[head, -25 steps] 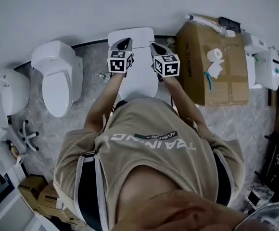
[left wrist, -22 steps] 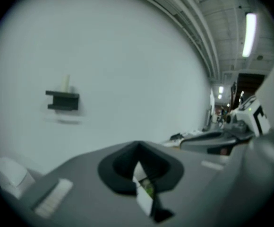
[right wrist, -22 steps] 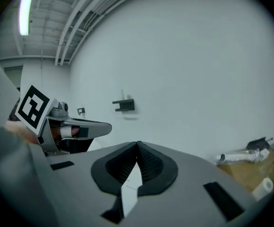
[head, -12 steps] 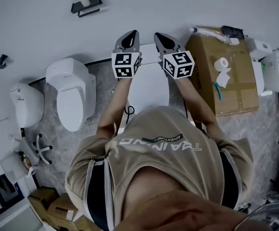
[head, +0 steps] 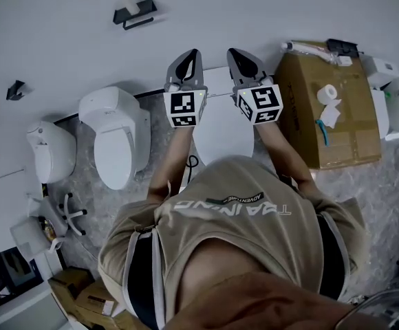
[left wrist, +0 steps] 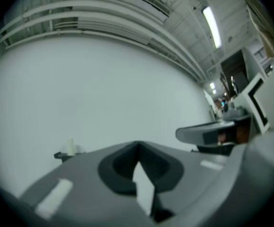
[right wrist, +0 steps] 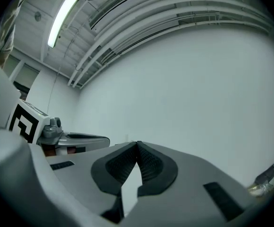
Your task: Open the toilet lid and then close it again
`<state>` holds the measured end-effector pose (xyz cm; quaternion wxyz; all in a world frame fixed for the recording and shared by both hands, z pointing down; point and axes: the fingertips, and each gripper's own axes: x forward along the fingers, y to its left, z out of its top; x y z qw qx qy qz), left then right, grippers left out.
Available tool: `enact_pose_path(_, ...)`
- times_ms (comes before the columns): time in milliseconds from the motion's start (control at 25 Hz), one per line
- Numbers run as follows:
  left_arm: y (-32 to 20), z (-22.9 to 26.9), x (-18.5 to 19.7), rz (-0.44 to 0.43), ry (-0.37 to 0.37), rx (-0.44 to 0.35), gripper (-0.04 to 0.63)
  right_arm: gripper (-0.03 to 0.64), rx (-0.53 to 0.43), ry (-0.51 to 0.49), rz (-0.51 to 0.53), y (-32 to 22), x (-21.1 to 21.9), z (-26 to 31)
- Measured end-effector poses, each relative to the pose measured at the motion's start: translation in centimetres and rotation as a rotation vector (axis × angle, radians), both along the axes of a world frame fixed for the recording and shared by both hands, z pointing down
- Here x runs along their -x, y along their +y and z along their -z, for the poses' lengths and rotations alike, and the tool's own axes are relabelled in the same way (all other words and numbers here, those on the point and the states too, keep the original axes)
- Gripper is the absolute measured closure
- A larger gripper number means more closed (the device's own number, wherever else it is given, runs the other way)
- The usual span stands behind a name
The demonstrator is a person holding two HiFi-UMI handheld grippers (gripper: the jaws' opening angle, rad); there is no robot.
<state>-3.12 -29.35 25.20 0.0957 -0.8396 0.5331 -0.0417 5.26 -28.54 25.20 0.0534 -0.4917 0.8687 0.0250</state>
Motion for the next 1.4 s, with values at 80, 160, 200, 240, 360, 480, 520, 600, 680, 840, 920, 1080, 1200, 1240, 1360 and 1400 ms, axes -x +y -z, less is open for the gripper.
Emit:
enact_pose_path(80, 0.3, -0.5, 0.1, -0.005, 0.008, 0.005, 0.592, 0.606, 0.006, -0.002, 0.002, 0.3, 0.3, -0.2)
enact_pose_path(160, 0.6, -0.9, 0.1, -0.015, 0.019, 0.015, 0.592, 0.606, -0.015, -0.009, -0.008, 0.7, 0.3, 0.2)
enact_pose_path(200, 0.8, -0.9, 0.1, -0.019, 0.026, 0.018, 0.592, 0.606, -0.024, -0.011, -0.011, 1.0, 0.3, 0.4)
enact_pose_path(240, 0.9, -0.8, -0.1, -0.025, 0.030, 0.015, 0.592, 0.606, -0.027, -0.012, -0.011, 1.1, 0.2, 0.5)
enact_pose_path(360, 1.5, 0.5, -0.9, -0.045, 0.016, -0.030, 0.592, 0.606, -0.019, -0.023, -0.008, 1.7, -0.2, 0.5)
enact_pose_path(480, 2.3, 1.3, -1.4, -0.080, 0.014, -0.045, 0.592, 0.606, -0.010, -0.029, -0.014, 2.3, -0.6, 0.4)
enact_pose_path(520, 2.6, 1.3, -1.4, -0.086, 0.017, -0.043, 0.592, 0.606, -0.007, -0.027, -0.016, 2.5, -0.6, 0.4)
enact_pose_path(600, 2.9, 1.2, -1.5, -0.090, 0.005, -0.044, 0.592, 0.606, -0.001, -0.018, -0.014, 2.7, -0.5, 0.4)
enact_pose_path(680, 3.1, 1.1, -1.8, -0.099, -0.011, -0.044, 0.592, 0.606, 0.002, -0.004, -0.010, 2.9, -0.3, 0.3)
enact_pose_path(840, 3.8, 1.1, -1.8, -0.113, -0.009, -0.040, 0.592, 0.606, 0.016, 0.012, 0.004, 3.7, 0.4, -0.2)
enact_pose_path(920, 4.0, 1.5, -1.5, -0.113, -0.002, -0.050, 0.592, 0.606, 0.018, 0.019, 0.016, 3.8, 0.9, -0.3)
enact_pose_path(1080, 4.4, 1.9, -1.2, -0.105, 0.025, -0.056, 0.592, 0.606, -0.012, 0.029, 0.027, 3.9, 1.1, 1.0)
enact_pose_path(1200, 4.7, 1.6, -1.1, -0.114, 0.033, -0.049, 0.592, 0.606, -0.022, 0.034, 0.028, 3.9, 1.3, 1.4)
enact_pose_path(1240, 4.8, 1.3, -0.9, -0.114, 0.030, -0.043, 0.592, 0.606, -0.017, 0.034, 0.027, 3.9, 1.4, 1.2)
enact_pose_path(1360, 5.3, 0.6, 0.1, -0.108, 0.019, -0.025, 0.592, 0.606, 0.009, 0.028, 0.020, 3.9, 1.7, 0.3)
enact_pose_path(1400, 5.4, 0.5, 0.4, -0.106, 0.015, -0.021, 0.592, 0.606, 0.018, 0.025, 0.017, 3.9, 1.8, 0.0)
